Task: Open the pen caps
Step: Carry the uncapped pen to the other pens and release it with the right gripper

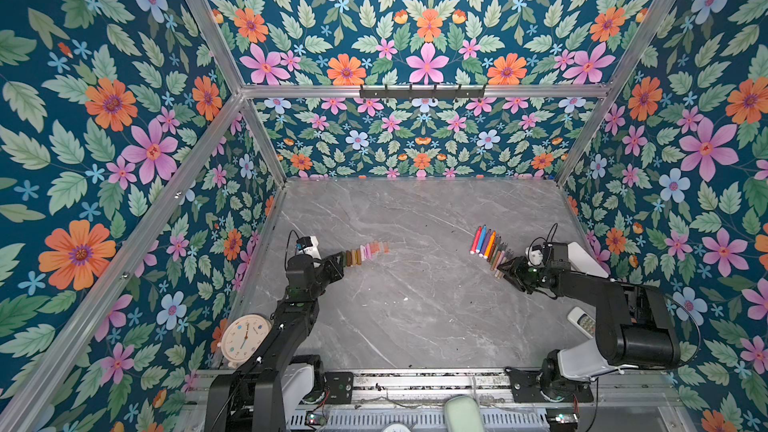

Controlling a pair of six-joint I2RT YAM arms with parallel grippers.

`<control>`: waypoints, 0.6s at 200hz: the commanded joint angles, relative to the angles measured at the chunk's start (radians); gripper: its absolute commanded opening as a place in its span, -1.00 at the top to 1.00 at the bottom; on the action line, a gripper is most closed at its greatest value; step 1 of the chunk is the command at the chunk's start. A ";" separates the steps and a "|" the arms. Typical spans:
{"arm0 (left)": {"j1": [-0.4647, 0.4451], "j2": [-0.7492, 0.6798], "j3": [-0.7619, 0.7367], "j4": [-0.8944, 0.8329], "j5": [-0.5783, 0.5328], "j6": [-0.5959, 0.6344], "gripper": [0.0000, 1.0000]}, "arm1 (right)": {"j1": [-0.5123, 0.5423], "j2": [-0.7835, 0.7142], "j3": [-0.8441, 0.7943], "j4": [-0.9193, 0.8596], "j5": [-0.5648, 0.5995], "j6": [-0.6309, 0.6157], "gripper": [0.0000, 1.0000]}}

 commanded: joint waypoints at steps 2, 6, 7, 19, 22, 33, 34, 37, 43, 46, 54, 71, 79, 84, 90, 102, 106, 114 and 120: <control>-0.001 0.003 0.004 0.029 0.012 0.011 0.41 | 0.000 0.008 0.001 -0.075 0.079 -0.025 0.10; 0.000 0.005 0.004 0.029 0.012 0.011 0.41 | 0.000 0.009 0.000 -0.075 0.079 -0.023 0.11; 0.000 0.005 0.004 0.029 0.014 0.010 0.41 | 0.000 0.010 0.000 -0.075 0.079 -0.023 0.10; 0.000 0.012 0.005 0.031 0.017 0.010 0.41 | 0.000 0.014 0.005 -0.075 0.079 -0.023 0.10; 0.000 0.011 0.006 0.031 0.017 0.010 0.41 | 0.000 0.015 0.005 -0.076 0.079 -0.023 0.10; 0.000 0.015 0.005 0.032 0.018 0.010 0.41 | 0.000 0.015 0.007 -0.079 0.081 -0.023 0.10; 0.000 0.014 0.006 0.032 0.018 0.010 0.41 | 0.000 0.015 0.006 -0.078 0.081 -0.023 0.10; 0.000 0.014 0.006 0.032 0.018 0.010 0.41 | 0.000 0.014 0.008 -0.079 0.081 -0.023 0.10; 0.000 0.013 0.005 0.032 0.017 0.010 0.41 | 0.000 0.013 0.008 -0.079 0.082 -0.025 0.10; 0.000 0.013 0.006 0.032 0.017 0.010 0.41 | 0.000 0.013 0.008 -0.079 0.083 -0.025 0.10; 0.000 0.012 0.005 0.032 0.015 0.010 0.41 | 0.000 0.011 0.010 -0.083 0.083 -0.027 0.10; 0.000 0.013 0.004 0.032 0.014 0.010 0.41 | 0.000 0.012 0.012 -0.084 0.084 -0.029 0.09; 0.000 0.013 0.004 0.033 0.014 0.011 0.41 | 0.000 0.013 0.013 -0.083 0.084 -0.029 0.09; 0.000 0.014 0.004 0.034 0.014 0.011 0.41 | 0.000 0.015 0.012 -0.081 0.084 -0.029 0.09; 0.000 0.014 0.005 0.034 0.014 0.010 0.41 | 0.000 0.017 0.013 -0.080 0.081 -0.029 0.09; -0.001 0.015 0.004 0.034 0.014 0.008 0.41 | 0.000 0.025 0.014 -0.075 0.073 -0.031 0.09; 0.000 0.016 0.004 0.034 0.014 0.009 0.41 | 0.000 0.027 0.015 -0.075 0.070 -0.031 0.09; 0.000 0.014 0.005 0.034 0.015 0.010 0.41 | 0.000 0.028 0.017 -0.076 0.068 -0.032 0.09; -0.001 0.015 0.004 0.034 0.014 0.012 0.41 | 0.000 0.023 0.014 -0.075 0.070 -0.031 0.08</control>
